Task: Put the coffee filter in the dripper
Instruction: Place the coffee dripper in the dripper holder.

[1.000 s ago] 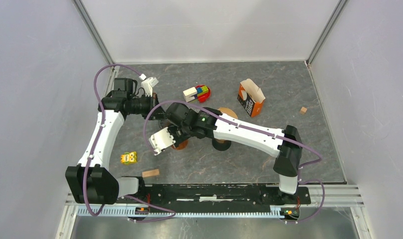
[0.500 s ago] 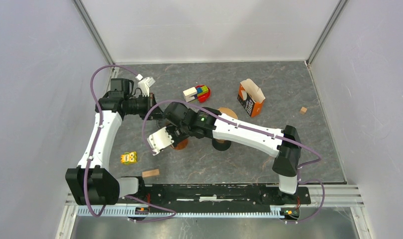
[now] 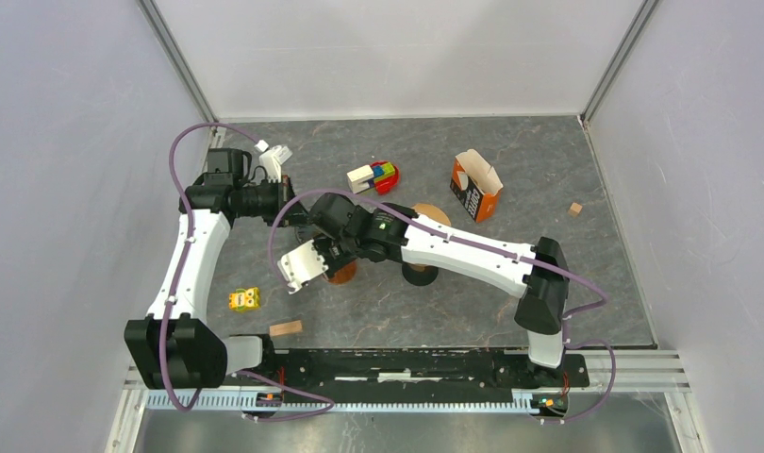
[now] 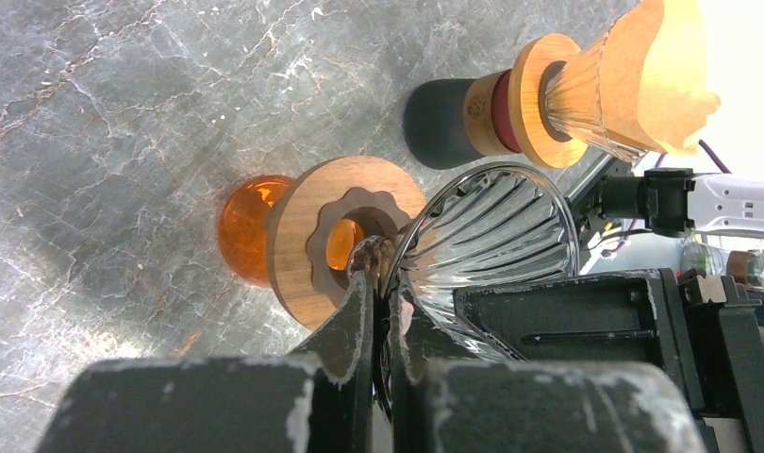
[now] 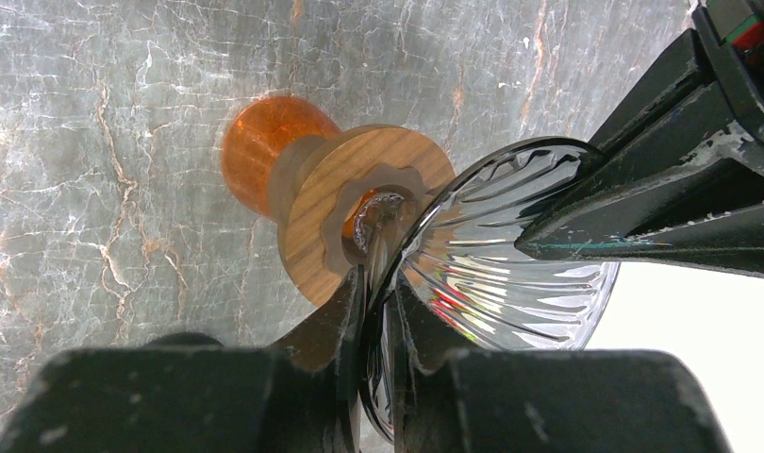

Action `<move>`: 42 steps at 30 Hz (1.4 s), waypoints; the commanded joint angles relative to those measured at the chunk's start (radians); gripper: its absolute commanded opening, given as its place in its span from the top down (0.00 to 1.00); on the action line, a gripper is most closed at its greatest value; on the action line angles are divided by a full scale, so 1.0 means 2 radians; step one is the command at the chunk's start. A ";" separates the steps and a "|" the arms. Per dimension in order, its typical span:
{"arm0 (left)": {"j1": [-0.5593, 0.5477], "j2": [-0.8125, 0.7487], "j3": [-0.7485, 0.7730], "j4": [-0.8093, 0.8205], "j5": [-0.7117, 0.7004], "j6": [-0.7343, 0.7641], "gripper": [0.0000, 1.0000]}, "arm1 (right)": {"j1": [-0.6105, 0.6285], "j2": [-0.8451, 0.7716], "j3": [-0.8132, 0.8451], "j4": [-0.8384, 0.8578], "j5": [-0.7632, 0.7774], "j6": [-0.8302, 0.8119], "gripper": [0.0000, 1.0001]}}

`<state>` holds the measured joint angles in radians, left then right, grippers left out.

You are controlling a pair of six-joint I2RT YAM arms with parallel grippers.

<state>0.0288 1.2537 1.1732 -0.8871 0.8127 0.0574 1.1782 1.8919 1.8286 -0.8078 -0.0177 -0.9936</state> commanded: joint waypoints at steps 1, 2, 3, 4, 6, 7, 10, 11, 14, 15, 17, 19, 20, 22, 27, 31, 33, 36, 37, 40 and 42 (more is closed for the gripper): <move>0.011 -0.003 0.004 0.046 -0.007 -0.003 0.98 | -0.003 0.002 0.003 -0.002 -0.006 0.019 1.00; 0.011 -0.002 0.000 0.047 -0.006 -0.001 0.98 | -0.005 0.003 0.000 -0.001 -0.006 0.018 1.00; 0.011 0.001 -0.003 0.049 -0.006 0.000 0.98 | -0.006 0.004 -0.001 -0.001 -0.007 0.019 1.00; 0.011 0.003 -0.005 0.049 -0.005 0.002 0.98 | -0.007 0.005 -0.003 -0.002 -0.007 0.019 1.00; 0.011 0.009 -0.009 0.050 -0.005 0.004 0.98 | -0.007 0.006 -0.003 -0.003 -0.007 0.019 1.00; 0.011 0.010 -0.011 0.052 -0.005 0.004 0.98 | -0.007 0.006 -0.004 -0.005 -0.008 0.019 1.00; 0.011 0.008 -0.022 0.062 -0.004 0.004 0.98 | -0.008 0.005 -0.005 -0.005 -0.010 0.019 1.00; 0.010 0.006 -0.025 0.064 -0.004 0.004 0.98 | -0.008 0.007 -0.007 -0.004 -0.011 0.019 1.00; 0.010 0.004 -0.034 0.072 -0.006 0.005 0.98 | -0.009 0.007 -0.018 -0.002 -0.011 0.019 1.00; 0.011 0.003 -0.037 0.075 -0.009 0.007 0.98 | -0.009 0.007 -0.024 0.001 -0.011 0.019 1.00; 0.010 0.002 -0.044 0.080 -0.017 0.011 0.98 | -0.011 0.008 -0.029 0.003 -0.011 0.020 1.00; 0.010 0.002 -0.051 0.087 -0.021 0.015 0.98 | -0.013 0.011 -0.030 0.001 -0.010 0.020 1.00; 0.010 0.001 -0.054 0.090 -0.024 0.016 0.98 | -0.014 0.011 -0.031 0.001 -0.010 0.020 1.00; 0.010 -0.003 -0.061 0.099 -0.029 0.019 0.98 | -0.015 0.012 -0.031 -0.002 -0.010 0.019 1.00; 0.008 -0.014 -0.083 0.117 -0.048 0.030 0.98 | -0.014 0.014 -0.039 -0.004 -0.011 0.020 1.00; 0.006 -0.012 -0.092 0.116 -0.057 0.030 0.98 | -0.015 0.016 -0.047 -0.004 -0.013 0.021 1.00; 0.004 -0.006 -0.087 0.106 -0.065 0.030 0.98 | -0.016 0.016 -0.051 -0.003 -0.013 0.021 1.00; 0.001 0.006 -0.078 0.089 -0.071 0.030 0.98 | -0.016 0.017 -0.050 -0.003 -0.016 0.023 1.00; 0.000 0.009 -0.077 0.086 -0.073 0.029 0.98 | -0.017 0.018 -0.051 -0.003 -0.016 0.024 1.00; -0.001 0.008 -0.080 0.086 -0.081 0.029 0.98 | -0.020 0.020 -0.051 -0.003 -0.020 0.025 1.00; -0.004 0.008 -0.082 0.085 -0.088 0.027 0.98 | -0.022 0.022 -0.051 -0.004 -0.025 0.026 1.00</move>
<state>0.0299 1.2415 1.0237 -0.7242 0.8093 0.0578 1.1622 1.9125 1.7573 -0.7563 -0.0383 -1.0008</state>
